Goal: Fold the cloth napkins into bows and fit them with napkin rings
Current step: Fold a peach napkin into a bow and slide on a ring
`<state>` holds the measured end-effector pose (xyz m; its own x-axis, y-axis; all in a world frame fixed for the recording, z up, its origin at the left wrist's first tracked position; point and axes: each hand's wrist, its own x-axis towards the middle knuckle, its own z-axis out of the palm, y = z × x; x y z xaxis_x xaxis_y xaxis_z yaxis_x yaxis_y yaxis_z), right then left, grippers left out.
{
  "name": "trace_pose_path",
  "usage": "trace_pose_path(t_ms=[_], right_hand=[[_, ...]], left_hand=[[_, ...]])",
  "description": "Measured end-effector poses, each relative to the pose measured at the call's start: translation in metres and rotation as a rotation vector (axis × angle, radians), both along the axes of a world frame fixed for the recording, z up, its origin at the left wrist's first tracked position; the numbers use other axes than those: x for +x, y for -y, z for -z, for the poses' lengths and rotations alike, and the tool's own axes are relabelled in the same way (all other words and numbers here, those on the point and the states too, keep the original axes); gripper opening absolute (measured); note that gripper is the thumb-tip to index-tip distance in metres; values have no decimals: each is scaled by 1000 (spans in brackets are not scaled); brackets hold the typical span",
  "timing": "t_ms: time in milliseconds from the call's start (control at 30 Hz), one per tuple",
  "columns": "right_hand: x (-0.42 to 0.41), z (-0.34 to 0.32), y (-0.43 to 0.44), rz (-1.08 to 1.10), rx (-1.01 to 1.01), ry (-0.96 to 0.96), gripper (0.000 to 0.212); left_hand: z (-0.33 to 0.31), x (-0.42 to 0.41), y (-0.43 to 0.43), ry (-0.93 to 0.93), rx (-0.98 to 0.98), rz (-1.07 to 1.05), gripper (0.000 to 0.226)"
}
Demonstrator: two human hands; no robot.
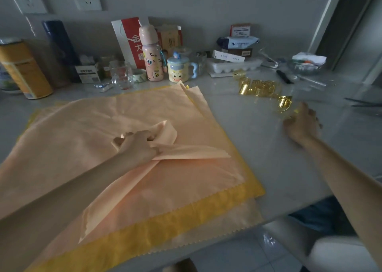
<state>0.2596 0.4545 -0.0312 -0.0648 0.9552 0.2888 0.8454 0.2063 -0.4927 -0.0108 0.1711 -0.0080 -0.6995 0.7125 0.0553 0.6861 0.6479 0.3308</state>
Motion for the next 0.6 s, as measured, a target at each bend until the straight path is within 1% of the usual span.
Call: trace_pose_path(t_ms=[100,200,333,400,467,533,600], right_hand=[[2,-3,-7,42,30,-110,39],[1,-7,-1,-32,43,-269,38],[-9,-10,34,-255,166,-440,52],[-25,-13,66,-426,136,-491,63],[-49,-13,104,-579,40,-532,68],[-73,-10,142,-692,-25,-546,64],[-93,-9,174,-786,-61,-541,56]], left_hand=[[3,-2,0,-17,14,19,32],[5,-5,1,-8,60,39,31],[3,-3,9,-22,49,61,24],[2,-6,16,0,51,62,19],[4,-16,30,46,54,47,18],[7,-26,47,69,35,42,20],[8,-32,64,31,-5,23,14]])
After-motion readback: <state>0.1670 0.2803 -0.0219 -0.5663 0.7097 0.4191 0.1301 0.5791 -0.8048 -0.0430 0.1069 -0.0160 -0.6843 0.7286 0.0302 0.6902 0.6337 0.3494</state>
